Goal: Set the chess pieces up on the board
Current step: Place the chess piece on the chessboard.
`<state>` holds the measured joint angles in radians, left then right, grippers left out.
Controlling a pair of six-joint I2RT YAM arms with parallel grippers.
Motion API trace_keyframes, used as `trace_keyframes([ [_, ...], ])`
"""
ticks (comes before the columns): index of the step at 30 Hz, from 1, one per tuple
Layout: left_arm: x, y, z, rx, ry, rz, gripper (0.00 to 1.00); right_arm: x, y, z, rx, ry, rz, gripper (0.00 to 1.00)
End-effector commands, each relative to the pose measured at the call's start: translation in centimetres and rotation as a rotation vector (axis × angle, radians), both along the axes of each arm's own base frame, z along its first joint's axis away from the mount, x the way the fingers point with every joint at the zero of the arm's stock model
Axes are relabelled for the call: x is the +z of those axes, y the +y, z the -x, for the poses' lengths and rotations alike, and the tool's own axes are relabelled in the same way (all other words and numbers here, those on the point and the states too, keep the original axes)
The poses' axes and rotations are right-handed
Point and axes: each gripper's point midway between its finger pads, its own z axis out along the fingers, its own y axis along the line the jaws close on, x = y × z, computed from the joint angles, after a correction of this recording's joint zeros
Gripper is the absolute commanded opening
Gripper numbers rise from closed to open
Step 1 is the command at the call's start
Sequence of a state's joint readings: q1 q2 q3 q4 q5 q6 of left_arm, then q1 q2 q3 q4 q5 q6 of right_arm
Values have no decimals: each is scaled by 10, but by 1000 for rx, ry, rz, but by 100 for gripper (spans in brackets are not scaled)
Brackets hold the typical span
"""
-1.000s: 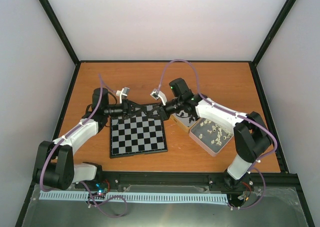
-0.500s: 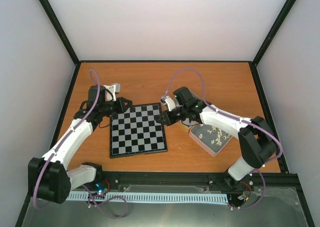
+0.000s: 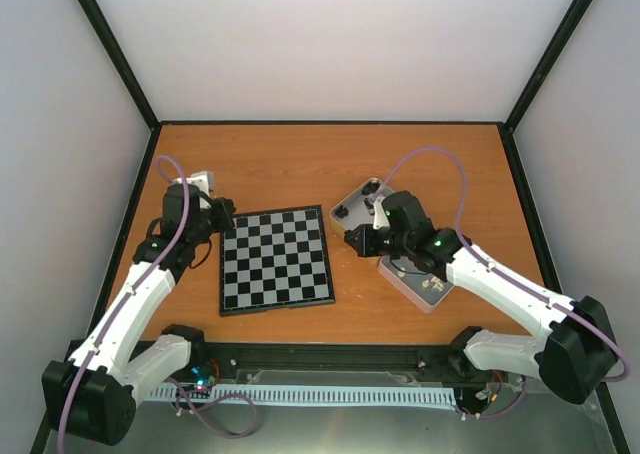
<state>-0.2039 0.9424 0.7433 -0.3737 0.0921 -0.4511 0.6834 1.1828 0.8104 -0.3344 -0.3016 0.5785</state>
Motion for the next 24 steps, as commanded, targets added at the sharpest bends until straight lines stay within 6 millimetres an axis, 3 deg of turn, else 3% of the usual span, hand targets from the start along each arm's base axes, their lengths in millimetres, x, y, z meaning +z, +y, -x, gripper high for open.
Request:
trace_keyframes([
  [1, 6, 7, -8, 59, -48, 1, 1, 11, -9, -6, -57, -24, 34, 3],
  [8, -16, 8, -29, 64, 9, -60, 1, 5, -1, -6, -14, 20, 52, 3],
  [18, -91, 28, -40, 203, 217, -134, 1, -36, 34, -5, 118, 191, 34, 3],
  [24, -106, 6, -59, 94, 175, -98, 1, -42, 46, -10, 148, 218, 28, 3],
])
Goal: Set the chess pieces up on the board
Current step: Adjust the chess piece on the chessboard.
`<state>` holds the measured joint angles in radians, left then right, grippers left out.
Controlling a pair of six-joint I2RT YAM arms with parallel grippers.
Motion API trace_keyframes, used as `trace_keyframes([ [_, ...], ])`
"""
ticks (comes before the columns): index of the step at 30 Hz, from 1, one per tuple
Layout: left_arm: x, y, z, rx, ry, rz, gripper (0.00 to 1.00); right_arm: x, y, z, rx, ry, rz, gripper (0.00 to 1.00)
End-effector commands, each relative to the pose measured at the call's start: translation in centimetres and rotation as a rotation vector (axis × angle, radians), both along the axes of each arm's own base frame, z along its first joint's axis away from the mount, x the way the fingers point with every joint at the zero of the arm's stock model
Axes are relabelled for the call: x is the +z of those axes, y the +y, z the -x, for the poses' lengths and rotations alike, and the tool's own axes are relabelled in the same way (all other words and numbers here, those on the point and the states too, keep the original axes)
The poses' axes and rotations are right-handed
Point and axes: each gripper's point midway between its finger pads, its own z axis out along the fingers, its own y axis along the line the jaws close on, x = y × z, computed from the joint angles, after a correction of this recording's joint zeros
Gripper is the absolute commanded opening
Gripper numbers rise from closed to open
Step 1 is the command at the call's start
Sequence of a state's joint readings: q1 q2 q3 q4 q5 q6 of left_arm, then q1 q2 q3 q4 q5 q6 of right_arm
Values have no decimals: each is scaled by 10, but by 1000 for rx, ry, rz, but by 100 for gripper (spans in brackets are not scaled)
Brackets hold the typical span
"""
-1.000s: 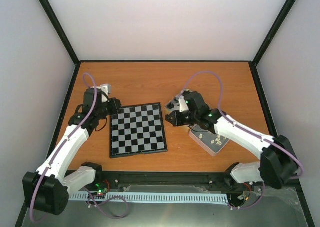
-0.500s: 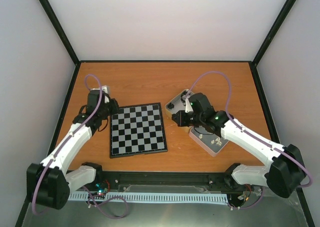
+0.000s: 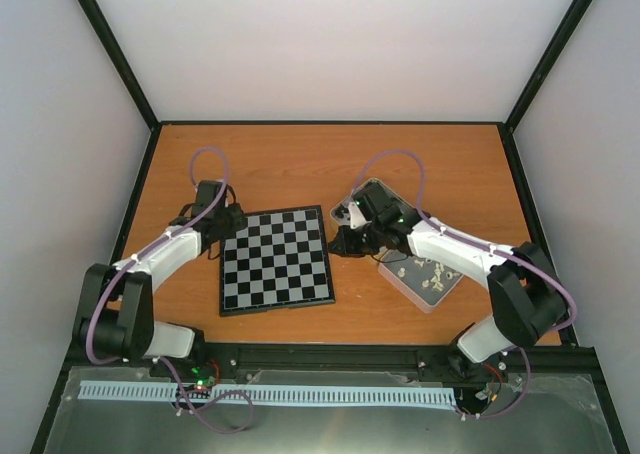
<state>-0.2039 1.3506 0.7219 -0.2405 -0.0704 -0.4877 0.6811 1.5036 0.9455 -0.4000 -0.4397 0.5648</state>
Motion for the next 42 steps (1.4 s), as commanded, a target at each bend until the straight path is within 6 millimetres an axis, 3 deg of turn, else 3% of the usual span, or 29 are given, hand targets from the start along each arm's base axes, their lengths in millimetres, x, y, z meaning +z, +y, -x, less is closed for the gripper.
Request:
trace_keyframes([
  [1, 8, -16, -25, -59, -94, 39, 1, 20, 16, -7, 41, -29, -65, 3],
  [9, -25, -7, -29, -28, -5, -27, 1, 27, 21, -13, 33, -36, -70, 3],
  [14, -32, -10, -30, -53, -7, -28, 9, 26, 21, -13, 33, -29, -65, 3],
  [17, -32, -10, -32, -54, 1, -28, 22, 27, 19, -13, 29, -30, -60, 3],
  [19, -29, -13, -33, -56, 5, -15, 40, 28, 19, -12, 29, -31, -58, 3],
  [21, -21, -16, -35, -61, 1, 3, 53, 29, 19, -12, 29, -31, -60, 3],
  [23, -9, -19, -36, -65, -18, 24, 59, 30, 19, -12, 27, -30, -64, 3],
  [25, 3, -20, -38, -67, -45, 36, 61, 31, 20, -12, 26, -28, -69, 3],
  [28, 9, -7, -39, 3, -41, -6, 60, 31, 20, -12, 26, -25, -72, 3],
  [31, -1, 2, -32, 50, 22, -31, 58, 29, 20, -11, 28, -22, -70, 3],
  [36, -19, -11, -23, 27, 86, 45, 57, 26, 19, -11, 27, -15, -64, 3],
  [42, -37, -14, -19, 35, 145, 68, 47, 23, 20, -11, 29, -12, -60, 3],
])
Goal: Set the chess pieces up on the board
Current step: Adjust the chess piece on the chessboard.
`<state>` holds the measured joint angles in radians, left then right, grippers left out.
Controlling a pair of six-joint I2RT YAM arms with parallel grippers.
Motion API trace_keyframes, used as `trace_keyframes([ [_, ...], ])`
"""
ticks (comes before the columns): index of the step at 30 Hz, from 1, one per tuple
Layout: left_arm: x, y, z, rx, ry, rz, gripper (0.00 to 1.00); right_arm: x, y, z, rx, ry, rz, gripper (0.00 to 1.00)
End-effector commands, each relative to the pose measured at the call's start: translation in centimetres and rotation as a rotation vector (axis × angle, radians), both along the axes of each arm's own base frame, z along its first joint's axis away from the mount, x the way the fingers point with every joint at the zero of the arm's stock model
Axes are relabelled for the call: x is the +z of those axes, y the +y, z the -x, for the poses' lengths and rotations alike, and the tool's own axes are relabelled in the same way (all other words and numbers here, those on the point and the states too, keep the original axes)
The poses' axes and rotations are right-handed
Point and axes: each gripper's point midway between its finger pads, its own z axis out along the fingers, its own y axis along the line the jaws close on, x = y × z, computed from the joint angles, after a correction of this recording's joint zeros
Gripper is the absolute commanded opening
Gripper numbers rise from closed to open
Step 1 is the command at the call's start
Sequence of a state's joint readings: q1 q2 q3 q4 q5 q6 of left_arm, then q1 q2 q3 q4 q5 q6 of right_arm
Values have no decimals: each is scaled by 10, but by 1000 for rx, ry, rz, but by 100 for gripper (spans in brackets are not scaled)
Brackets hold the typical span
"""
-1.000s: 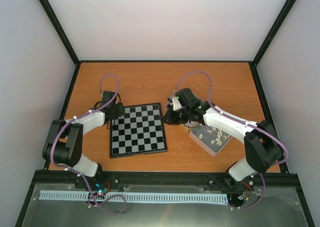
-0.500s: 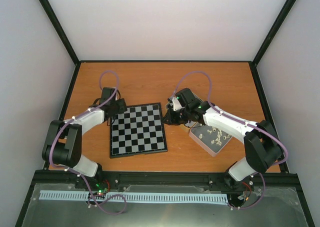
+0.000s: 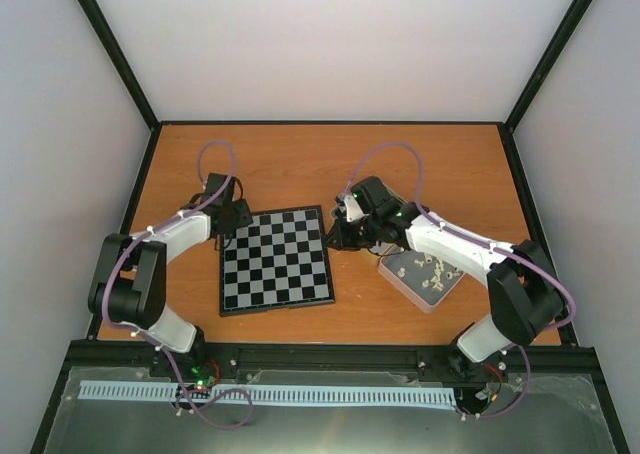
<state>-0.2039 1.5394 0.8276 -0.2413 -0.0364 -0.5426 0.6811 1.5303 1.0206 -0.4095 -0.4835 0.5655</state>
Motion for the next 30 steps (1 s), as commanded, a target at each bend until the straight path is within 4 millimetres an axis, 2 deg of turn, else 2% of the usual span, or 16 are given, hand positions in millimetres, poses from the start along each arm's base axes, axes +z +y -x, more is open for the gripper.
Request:
trace_keyframes([
  [1, -13, -4, 4, 15, 59, 23, 44, 3, 4, -3, 2, -3, -8, 3],
  [3, -17, -2, 6, 23, 72, 15, 40, 3, 4, -3, 1, -3, -7, 3],
  [10, -23, 0, 2, 30, 91, 1, 35, 2, 5, -3, 2, 0, -8, 3],
  [16, -26, 1, -3, 32, 92, -16, 25, 2, 6, -3, 1, 6, -11, 3],
  [23, -29, 5, -3, 40, 93, -42, 26, 3, 5, -2, 0, 6, -15, 3],
  [26, -24, 5, -5, 33, 80, -42, 26, 1, 6, -2, 1, 12, -16, 3],
  [30, -5, 4, -7, 30, 43, -32, 37, 2, 8, -1, 13, 13, -31, 3],
])
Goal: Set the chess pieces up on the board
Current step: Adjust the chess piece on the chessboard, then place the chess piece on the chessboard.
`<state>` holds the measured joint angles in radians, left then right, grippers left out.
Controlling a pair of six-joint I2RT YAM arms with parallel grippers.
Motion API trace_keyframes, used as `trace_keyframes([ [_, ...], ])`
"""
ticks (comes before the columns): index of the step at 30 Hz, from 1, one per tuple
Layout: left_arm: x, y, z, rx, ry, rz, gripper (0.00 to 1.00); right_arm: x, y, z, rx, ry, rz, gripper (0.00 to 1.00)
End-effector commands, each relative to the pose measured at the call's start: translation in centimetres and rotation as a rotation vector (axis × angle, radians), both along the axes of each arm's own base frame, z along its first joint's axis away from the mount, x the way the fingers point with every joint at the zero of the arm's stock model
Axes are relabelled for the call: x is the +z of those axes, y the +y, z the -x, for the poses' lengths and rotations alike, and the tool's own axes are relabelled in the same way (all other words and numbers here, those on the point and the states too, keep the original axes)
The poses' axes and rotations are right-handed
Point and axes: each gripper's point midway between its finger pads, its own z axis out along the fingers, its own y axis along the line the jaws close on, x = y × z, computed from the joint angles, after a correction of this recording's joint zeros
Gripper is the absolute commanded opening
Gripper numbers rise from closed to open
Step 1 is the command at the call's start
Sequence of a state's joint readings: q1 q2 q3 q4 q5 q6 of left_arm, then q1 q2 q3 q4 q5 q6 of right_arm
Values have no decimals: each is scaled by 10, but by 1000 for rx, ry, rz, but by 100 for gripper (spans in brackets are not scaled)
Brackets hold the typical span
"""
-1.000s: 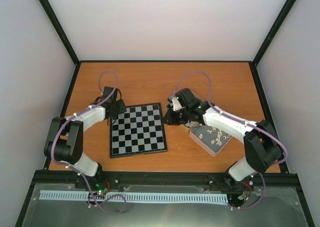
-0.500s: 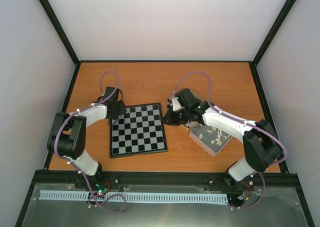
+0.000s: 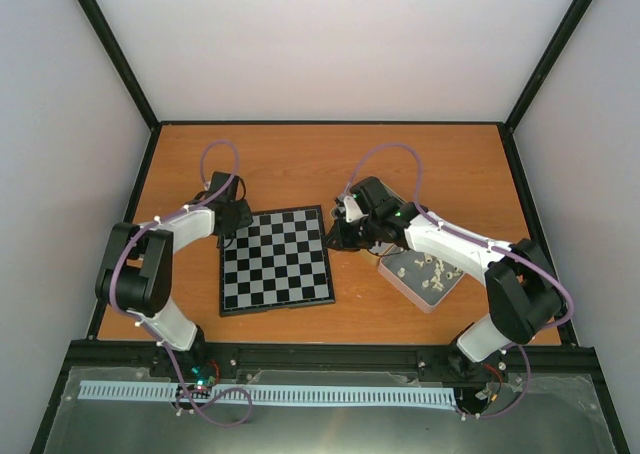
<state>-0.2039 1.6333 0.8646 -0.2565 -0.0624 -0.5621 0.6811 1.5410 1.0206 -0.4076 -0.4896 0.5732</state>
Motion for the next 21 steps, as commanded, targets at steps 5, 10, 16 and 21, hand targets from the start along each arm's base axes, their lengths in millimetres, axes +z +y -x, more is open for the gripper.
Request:
trace_keyframes([
  [5, 77, -12, 0, -37, -139, 83, 49, 15, 24, 2, 146, -78, -107, 3],
  [10, 152, -40, 21, -146, -287, 266, 60, 48, 52, 12, 356, -250, -240, 3],
  [16, 199, -113, 87, -514, -290, 710, 82, 80, 82, 27, 549, -405, -327, 3],
  [21, 202, -131, 122, -616, -227, 917, 86, 88, 104, 31, 621, -466, -335, 3],
])
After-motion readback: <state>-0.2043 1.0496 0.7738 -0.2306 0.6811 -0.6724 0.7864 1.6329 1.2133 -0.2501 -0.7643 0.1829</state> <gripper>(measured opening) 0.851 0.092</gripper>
